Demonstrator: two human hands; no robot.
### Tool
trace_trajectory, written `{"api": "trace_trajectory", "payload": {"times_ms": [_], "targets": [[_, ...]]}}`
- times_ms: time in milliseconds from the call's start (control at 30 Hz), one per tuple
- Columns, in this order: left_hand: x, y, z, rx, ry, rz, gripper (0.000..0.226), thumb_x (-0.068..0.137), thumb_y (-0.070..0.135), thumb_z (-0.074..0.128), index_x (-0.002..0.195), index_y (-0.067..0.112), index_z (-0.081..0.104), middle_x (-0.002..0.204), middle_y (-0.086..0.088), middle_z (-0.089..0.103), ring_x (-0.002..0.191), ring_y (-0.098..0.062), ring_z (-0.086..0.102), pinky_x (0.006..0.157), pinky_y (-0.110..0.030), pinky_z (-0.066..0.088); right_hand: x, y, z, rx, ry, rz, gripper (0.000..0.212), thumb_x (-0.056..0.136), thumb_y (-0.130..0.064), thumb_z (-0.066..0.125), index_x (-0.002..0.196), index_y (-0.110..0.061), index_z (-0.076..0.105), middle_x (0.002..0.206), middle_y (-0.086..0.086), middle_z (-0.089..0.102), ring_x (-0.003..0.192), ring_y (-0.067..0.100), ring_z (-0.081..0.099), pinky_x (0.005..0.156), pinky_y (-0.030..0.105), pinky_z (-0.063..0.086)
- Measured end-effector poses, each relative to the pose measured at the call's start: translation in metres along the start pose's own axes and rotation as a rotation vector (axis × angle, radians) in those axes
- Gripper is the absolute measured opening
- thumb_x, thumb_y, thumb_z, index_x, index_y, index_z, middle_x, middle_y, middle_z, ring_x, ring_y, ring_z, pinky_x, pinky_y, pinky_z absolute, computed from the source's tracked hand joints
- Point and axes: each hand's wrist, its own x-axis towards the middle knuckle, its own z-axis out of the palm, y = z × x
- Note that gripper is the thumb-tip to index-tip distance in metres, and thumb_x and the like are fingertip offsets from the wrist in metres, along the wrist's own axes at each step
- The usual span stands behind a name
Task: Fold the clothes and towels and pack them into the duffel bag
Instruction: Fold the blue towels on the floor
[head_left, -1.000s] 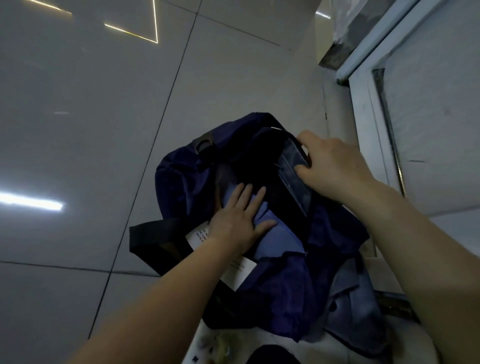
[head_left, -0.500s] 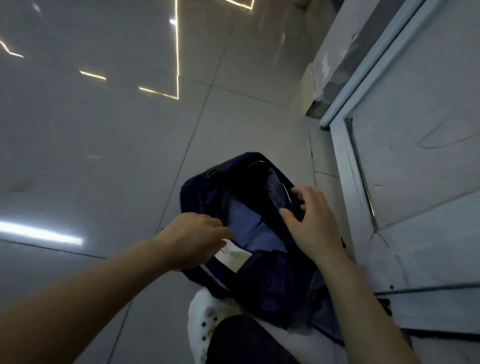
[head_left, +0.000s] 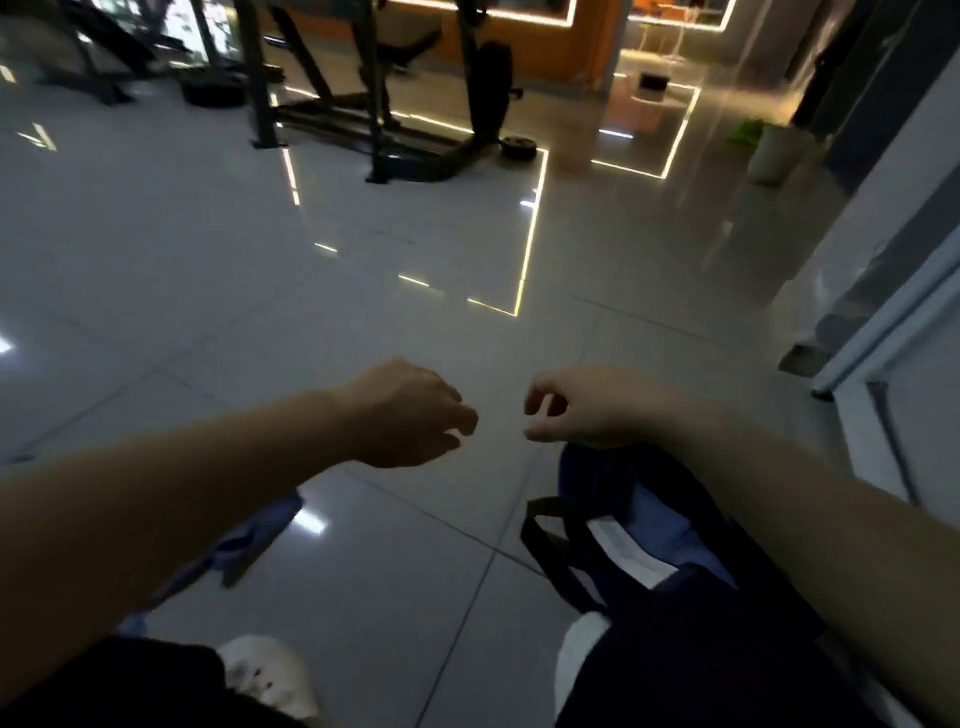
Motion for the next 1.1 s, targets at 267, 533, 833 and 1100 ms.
{"api": "trace_trajectory", "payload": {"times_ms": [267,533,833,1100], "targets": [[-0.136,-0.115,0.051,-0.176,-0.227,-0.534,0.031,0.097,0.041,0.048,0.125,0.03,0.056,0.12,0.004,0.061,0.106,-0.017,0.056,0.084,-0.028,0.043,0.084,-0.174,-0.009,-0.278,-0.145,-0.298,0.044,0.095,-0.04,0.054,0.133,-0.019,0.047,0.123,0.003,0.058,0.106,0.021,0.055,0.085,0.032,0.042],[-0.157,-0.112,0.133,-0.31,-0.497,-0.491,0.024,0.096,0.036,0.048,0.117,0.027,0.058,0.108,0.002,0.058,0.082,-0.018,0.05,0.065,-0.027,0.04,0.161,-0.195,0.1,-0.102,-0.396,-0.349,0.038,0.093,-0.039,0.058,0.127,-0.022,0.052,0.12,0.003,0.062,0.104,0.022,0.06,0.083,0.03,0.045],[-0.18,-0.14,0.276,-0.664,-0.279,-0.988,0.054,0.097,0.035,0.047,0.146,0.03,0.026,0.149,-0.003,0.033,0.124,-0.03,0.047,0.088,-0.041,0.043,0.265,-0.218,0.148,0.102,-0.376,-0.185,0.028,0.093,-0.024,0.056,0.118,-0.013,0.061,0.107,0.013,0.064,0.095,0.029,0.064,0.077,0.036,0.054],[-0.221,-0.076,0.421,-0.892,-0.388,-1.344,0.089,0.09,0.055,0.053,0.15,0.036,-0.009,0.16,0.002,-0.005,0.146,-0.032,-0.004,0.111,-0.056,0.026,0.336,-0.252,0.248,0.244,-0.26,-0.146,0.044,0.091,-0.022,0.055,0.133,-0.014,0.043,0.133,0.016,0.045,0.116,0.035,0.05,0.082,0.029,0.037]]}}
